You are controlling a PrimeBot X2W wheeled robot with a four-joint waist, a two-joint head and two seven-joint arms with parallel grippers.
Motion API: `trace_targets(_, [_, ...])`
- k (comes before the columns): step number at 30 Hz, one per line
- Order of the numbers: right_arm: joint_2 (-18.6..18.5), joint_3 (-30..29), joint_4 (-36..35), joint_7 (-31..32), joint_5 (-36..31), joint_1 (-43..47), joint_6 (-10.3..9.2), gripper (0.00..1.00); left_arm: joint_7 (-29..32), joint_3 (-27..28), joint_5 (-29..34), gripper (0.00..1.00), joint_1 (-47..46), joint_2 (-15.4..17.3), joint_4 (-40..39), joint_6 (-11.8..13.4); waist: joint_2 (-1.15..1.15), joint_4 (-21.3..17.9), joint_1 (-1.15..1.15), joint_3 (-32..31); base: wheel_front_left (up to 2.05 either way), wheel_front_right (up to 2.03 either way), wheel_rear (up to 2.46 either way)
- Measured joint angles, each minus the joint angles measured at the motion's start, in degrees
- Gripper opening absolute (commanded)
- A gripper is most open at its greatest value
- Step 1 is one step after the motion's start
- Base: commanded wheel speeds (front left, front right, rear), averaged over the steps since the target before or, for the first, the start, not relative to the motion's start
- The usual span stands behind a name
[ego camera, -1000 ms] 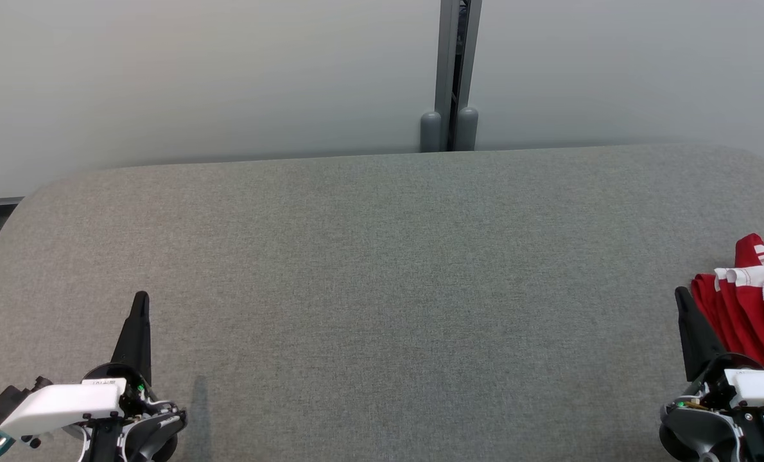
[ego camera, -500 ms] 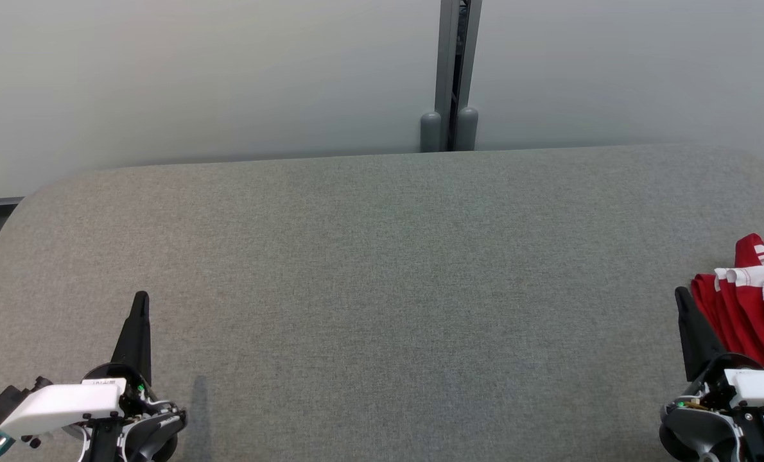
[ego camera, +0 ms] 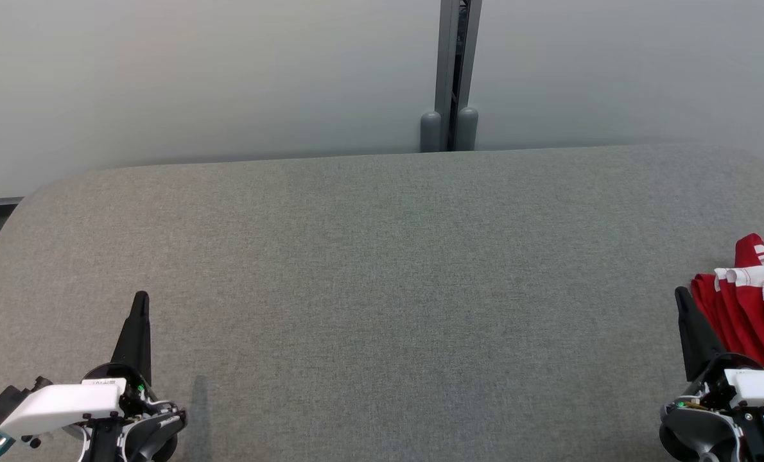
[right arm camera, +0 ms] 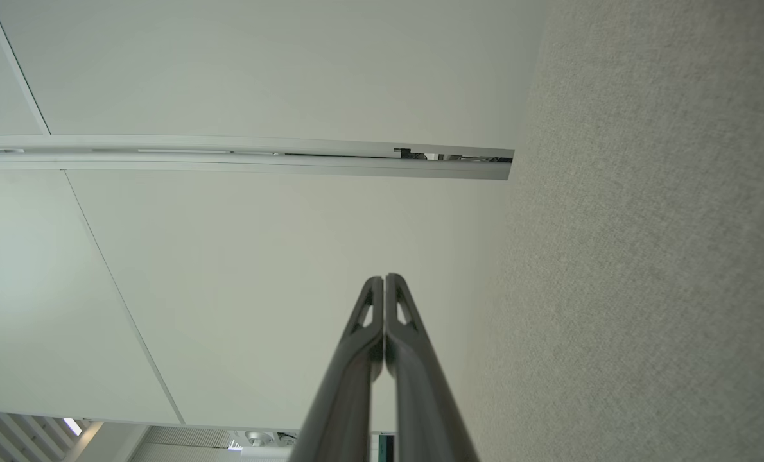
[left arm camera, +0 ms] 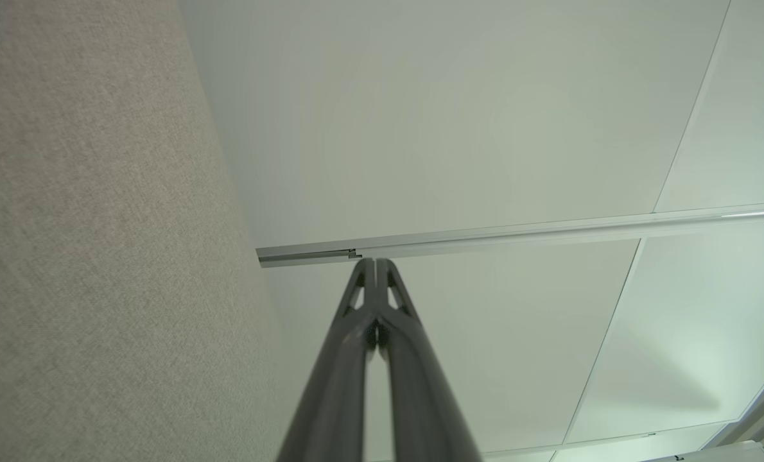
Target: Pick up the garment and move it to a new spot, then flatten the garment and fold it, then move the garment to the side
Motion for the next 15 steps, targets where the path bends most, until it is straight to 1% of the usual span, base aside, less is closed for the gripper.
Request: trace_targets(15, [0.0,0.0,0.0,0.0,0.0,0.0,0.00,0.00,0.0,0.0,0.0,0.00,0.0,0.0,0.0,0.0,0.00,0.0,0.00,0.0,0.00,0.00,0.00])
